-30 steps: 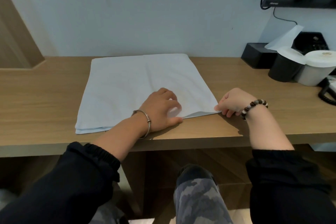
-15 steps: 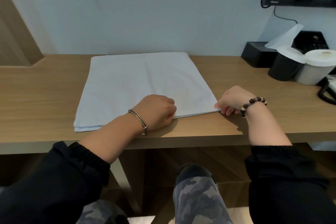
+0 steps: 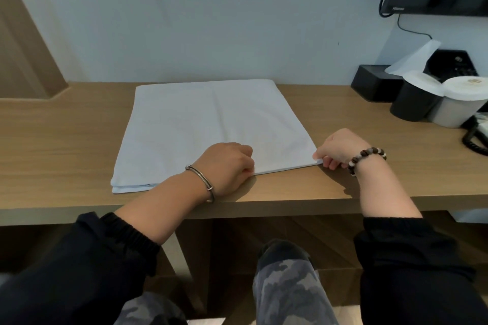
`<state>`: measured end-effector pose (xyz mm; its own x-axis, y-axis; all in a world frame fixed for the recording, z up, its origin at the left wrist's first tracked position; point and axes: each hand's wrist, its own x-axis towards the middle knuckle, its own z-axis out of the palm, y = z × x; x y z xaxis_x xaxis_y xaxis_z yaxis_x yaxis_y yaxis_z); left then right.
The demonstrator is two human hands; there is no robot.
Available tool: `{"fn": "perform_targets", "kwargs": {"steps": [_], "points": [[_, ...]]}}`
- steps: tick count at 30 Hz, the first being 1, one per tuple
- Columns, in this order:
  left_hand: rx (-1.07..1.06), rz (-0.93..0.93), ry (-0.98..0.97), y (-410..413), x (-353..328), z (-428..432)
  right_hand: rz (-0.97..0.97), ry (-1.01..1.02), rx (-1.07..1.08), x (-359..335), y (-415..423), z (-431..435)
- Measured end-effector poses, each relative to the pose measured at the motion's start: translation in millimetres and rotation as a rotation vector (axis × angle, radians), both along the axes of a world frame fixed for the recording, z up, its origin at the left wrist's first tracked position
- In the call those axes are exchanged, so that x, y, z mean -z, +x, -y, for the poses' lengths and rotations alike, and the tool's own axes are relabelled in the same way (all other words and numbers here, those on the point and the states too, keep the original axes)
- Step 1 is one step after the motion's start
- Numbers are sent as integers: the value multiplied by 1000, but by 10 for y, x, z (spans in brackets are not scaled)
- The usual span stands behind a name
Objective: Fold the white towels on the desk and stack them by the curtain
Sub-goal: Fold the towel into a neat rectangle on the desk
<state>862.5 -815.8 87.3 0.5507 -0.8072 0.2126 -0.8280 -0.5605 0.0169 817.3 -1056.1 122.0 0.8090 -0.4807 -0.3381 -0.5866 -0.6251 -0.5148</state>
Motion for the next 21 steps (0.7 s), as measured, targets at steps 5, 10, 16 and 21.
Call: {"fn": "perform_targets", "kwargs": {"steps": [5,10,16,21], "points": [[-4,-145,-99,7,-37,-55,-10,-43,1,32,33,-28],[-77,-346,-167,69,-82,-144,-38,-97,-9,53,65,-31],[-239,-272,-115,105,-73,-284,-43,-222,-67,90,65,-82],[-243,-253,-104,92,-49,-299,155,-630,-120,85,121,-352]]}}
